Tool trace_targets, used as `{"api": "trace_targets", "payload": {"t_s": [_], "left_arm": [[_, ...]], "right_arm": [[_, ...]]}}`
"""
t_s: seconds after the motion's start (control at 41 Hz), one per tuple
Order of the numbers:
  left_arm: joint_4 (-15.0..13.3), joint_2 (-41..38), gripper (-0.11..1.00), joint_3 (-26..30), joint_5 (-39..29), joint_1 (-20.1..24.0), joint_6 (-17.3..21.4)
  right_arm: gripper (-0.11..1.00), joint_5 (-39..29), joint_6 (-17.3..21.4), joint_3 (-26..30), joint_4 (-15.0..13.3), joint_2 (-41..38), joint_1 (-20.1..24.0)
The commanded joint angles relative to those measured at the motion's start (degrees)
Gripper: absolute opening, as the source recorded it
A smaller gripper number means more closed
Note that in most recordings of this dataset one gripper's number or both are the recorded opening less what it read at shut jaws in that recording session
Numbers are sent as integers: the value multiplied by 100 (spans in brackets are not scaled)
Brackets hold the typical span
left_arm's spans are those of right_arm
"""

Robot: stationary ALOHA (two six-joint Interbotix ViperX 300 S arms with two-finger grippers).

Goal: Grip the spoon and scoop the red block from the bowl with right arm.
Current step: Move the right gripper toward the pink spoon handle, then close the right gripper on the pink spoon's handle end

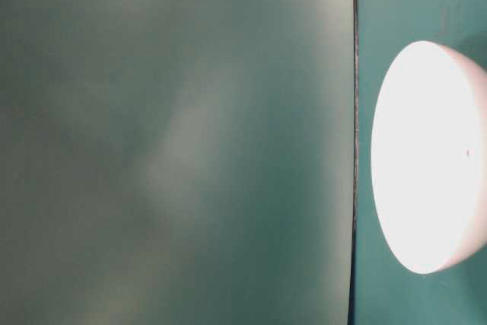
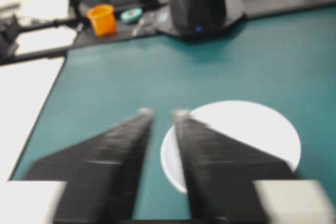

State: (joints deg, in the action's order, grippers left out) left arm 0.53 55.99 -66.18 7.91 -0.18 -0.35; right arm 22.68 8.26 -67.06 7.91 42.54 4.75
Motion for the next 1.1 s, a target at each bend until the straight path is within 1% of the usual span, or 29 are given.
{"api": "trace_targets", "payload": {"t_s": [0.0, 0.049, 0.073, 0.244, 0.317, 0.366, 0.464, 0.562, 0.586, 0.659, 0.684, 0.757, 0.806, 0.855, 0.928, 1.074], "left_arm": [[18, 18, 0, 158, 26, -9, 0], [18, 44, 0, 149, 18, 0, 0], [18, 44, 0, 158, 18, 0, 0], [18, 88, 0, 158, 18, 0, -9], [18, 97, 0, 158, 26, 0, -9], [18, 97, 0, 158, 26, -9, -9], [18, 97, 0, 158, 26, 0, 0], [18, 97, 0, 158, 18, 0, 0], [18, 97, 0, 158, 18, 0, 0], [18, 97, 0, 158, 18, 0, -9], [18, 97, 0, 158, 26, 0, -9], [18, 97, 0, 158, 26, 0, -35], [18, 97, 0, 158, 26, -9, -53], [18, 97, 0, 158, 18, 0, -79], [18, 97, 0, 158, 18, 0, -88], [18, 88, 0, 158, 26, 0, -88]], "right_arm": [[46, 316, 44, 158, 202, -369, 185], [52, 431, 35, 185, 211, -615, 334], [53, 448, 35, 193, 211, -729, 378], [49, 598, 35, 343, 246, -1846, 905], [49, 729, 35, 325, 316, -2224, 1107], [49, 888, 35, 255, 439, -2452, 1230], [49, 1292, 35, -9, 879, -2795, 1494], [49, 1767, 35, -378, 1494, -2962, 1828], [49, 1916, 35, -501, 1687, -2979, 1951], [49, 2215, 35, -738, 2101, -2979, 2241], [49, 2312, 26, -809, 2276, -2979, 2364], [49, 2487, 26, -923, 2584, -2988, 2646], [49, 2514, 26, -967, 2751, -3006, 2821], [49, 2514, 9, -984, 2848, -3041, 2962], [49, 2540, 0, -993, 2918, -3111, 3103], [49, 2575, -53, -993, 2944, -3357, 3146]]}}
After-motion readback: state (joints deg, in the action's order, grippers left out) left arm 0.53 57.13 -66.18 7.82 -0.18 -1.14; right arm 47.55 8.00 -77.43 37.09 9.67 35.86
